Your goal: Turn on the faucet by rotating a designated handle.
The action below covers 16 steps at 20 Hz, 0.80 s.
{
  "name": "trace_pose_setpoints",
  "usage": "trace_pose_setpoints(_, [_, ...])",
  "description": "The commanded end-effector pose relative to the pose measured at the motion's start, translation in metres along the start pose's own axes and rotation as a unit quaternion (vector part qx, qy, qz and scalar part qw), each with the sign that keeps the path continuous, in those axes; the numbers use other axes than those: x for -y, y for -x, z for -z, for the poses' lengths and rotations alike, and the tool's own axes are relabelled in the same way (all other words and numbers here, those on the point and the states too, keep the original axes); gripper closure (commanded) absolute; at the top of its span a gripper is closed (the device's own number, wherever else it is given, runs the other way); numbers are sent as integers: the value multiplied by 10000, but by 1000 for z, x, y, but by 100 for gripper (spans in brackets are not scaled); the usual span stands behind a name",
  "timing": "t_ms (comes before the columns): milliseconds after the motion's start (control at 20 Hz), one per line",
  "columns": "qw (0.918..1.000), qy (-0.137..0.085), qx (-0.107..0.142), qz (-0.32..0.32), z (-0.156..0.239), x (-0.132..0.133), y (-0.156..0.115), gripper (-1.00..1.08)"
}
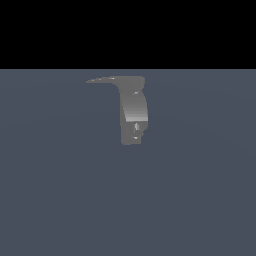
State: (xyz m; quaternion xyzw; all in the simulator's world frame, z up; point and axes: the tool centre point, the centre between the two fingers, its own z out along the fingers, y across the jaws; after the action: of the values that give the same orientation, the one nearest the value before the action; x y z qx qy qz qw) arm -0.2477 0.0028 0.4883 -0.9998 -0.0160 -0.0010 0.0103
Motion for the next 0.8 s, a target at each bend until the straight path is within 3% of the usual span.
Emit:
trace_pose_setpoints(0, [10000,0,0,0,0,0,0,108])
trace_pose_setpoints(750, [9985,1,-2,-556,-17,26,-15,108])
